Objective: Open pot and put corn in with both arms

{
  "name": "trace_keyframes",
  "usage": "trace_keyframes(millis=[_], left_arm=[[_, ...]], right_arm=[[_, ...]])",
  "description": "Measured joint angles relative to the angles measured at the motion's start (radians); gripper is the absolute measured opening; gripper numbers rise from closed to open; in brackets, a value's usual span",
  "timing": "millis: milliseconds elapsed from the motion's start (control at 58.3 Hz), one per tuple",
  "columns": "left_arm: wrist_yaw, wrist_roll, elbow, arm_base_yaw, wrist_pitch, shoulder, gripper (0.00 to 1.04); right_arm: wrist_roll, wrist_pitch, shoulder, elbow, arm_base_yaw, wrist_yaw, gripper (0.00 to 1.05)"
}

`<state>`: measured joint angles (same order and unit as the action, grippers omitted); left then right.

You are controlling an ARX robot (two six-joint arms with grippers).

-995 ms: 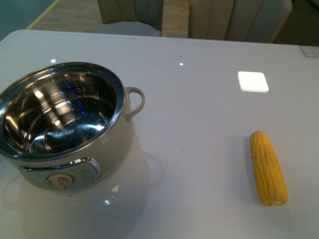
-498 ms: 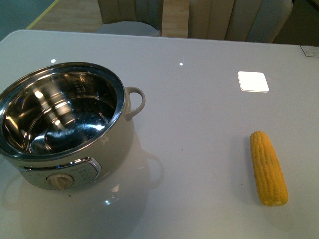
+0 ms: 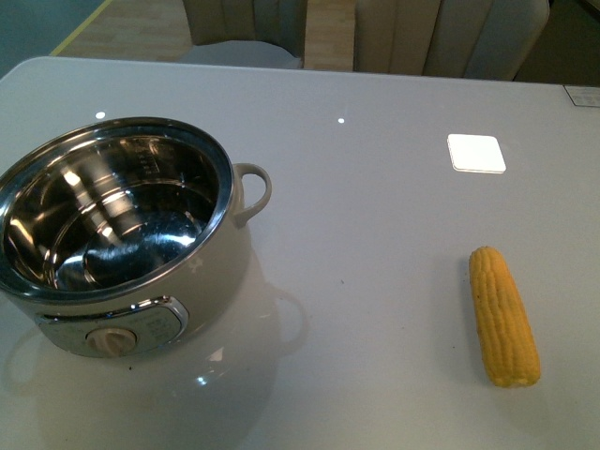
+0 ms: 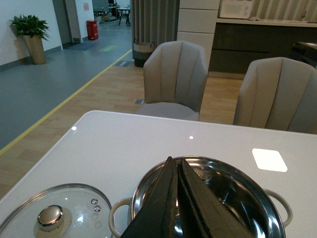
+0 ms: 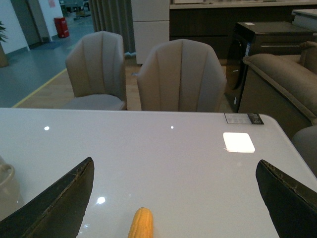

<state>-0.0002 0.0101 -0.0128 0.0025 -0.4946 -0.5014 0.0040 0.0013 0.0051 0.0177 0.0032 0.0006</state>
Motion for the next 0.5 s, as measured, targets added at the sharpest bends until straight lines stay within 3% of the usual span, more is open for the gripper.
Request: trace_keyframes(millis=[498], left_arm=[[0.000, 0.000, 0.000, 0.000, 0.238, 0.245, 0.03]], right_arm=[[0.000, 0.000, 0.000, 0.000, 0.000, 0.000, 0.96]])
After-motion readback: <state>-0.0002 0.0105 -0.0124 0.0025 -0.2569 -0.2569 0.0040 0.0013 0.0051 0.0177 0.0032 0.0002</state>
